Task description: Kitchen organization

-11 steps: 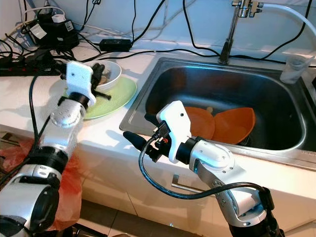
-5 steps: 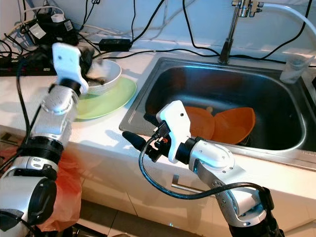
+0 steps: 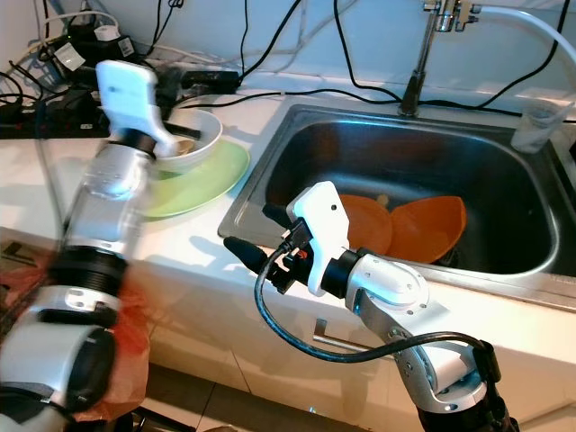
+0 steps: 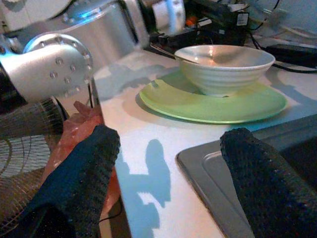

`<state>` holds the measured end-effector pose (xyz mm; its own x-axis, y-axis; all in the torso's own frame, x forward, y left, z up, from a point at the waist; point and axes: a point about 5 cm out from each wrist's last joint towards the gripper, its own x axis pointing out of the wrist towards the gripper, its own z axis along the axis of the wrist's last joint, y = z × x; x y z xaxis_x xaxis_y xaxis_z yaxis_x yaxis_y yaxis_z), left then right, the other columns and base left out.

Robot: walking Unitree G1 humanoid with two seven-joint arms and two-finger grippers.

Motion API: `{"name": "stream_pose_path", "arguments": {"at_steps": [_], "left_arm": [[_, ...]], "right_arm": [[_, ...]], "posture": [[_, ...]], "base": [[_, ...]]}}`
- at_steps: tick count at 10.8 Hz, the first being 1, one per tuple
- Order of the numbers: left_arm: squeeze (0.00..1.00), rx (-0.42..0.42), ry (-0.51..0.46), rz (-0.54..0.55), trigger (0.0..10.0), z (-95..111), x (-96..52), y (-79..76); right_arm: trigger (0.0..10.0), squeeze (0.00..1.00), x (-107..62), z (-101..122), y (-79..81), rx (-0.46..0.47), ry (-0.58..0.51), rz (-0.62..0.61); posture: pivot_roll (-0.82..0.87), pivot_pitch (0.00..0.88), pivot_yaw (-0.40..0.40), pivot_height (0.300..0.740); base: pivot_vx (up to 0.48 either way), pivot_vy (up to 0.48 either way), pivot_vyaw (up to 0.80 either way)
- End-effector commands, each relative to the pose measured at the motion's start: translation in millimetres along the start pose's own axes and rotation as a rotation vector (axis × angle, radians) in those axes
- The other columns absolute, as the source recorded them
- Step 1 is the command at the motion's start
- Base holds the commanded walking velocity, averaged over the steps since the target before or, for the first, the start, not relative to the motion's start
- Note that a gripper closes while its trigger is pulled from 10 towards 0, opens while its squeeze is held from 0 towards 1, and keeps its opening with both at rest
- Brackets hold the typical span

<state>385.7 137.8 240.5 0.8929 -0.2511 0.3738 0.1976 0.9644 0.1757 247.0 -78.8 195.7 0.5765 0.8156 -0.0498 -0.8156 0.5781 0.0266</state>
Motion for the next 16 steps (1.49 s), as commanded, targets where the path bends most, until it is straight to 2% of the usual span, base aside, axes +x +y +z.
{"name": "stream_pose_path", "arguments": {"at_steps": [1, 5, 6, 7, 12, 15, 16], "left_arm": [[0.00, -0.007, -0.032, -0.076, 0.0, 5.5, 2.2, -15.1], [0.00, -0.085, -0.022, -0.231, 0.0, -0.4, 4.6, -52.7], [0.00, -0.094, -0.016, -0.249, 0.0, -2.1, 4.8, -56.8], [0.00, -0.123, 0.009, -0.303, 0.0, -8.4, 4.2, -69.7], [0.00, -0.235, 0.108, -0.405, 0.0, -30.1, -1.8, -114.4], [0.00, -0.295, 0.174, -0.417, 2.2, -40.9, -5.7, -130.8], [0.00, -0.310, 0.200, -0.441, 4.6, -43.6, -6.8, -137.0]], "right_arm": [[10.0, 0.00, -0.2, 6.4, 0.4, -0.015, -0.022, 0.008], [10.0, 0.00, -6.7, 11.5, 0.5, -0.033, -0.038, -0.033], [10.0, 0.00, -8.7, 11.8, -1.4, -0.040, -0.035, -0.052], [10.0, 0.00, -16.1, 11.7, -6.8, -0.064, -0.021, -0.111], [10.0, 0.00, -41.4, 13.6, -12.1, -0.115, 0.043, -0.240], [10.0, 0.00, -52.6, 14.7, -13.0, -0.134, 0.101, -0.280], [10.0, 0.00, -54.6, 14.7, -11.7, -0.132, 0.110, -0.285]], "posture": [[-0.11, 0.000, 0.079, 0.740], [-0.16, 0.000, 0.114, 0.740], [-0.17, 0.000, 0.123, 0.740], [-0.20, 0.000, 0.145, 0.740], [-0.31, 0.000, 0.162, 0.740], [-0.36, 0.000, 0.161, 0.740], [-0.36, 0.000, 0.162, 0.740]], "base": [[0.000, 0.000, 0.00], [0.000, 0.000, 0.00], [0.000, 0.000, 0.00], [0.000, 0.000, 0.00], [0.000, 0.000, 0.00], [0.000, 0.000, 0.00], [0.000, 0.000, 0.00]]}}
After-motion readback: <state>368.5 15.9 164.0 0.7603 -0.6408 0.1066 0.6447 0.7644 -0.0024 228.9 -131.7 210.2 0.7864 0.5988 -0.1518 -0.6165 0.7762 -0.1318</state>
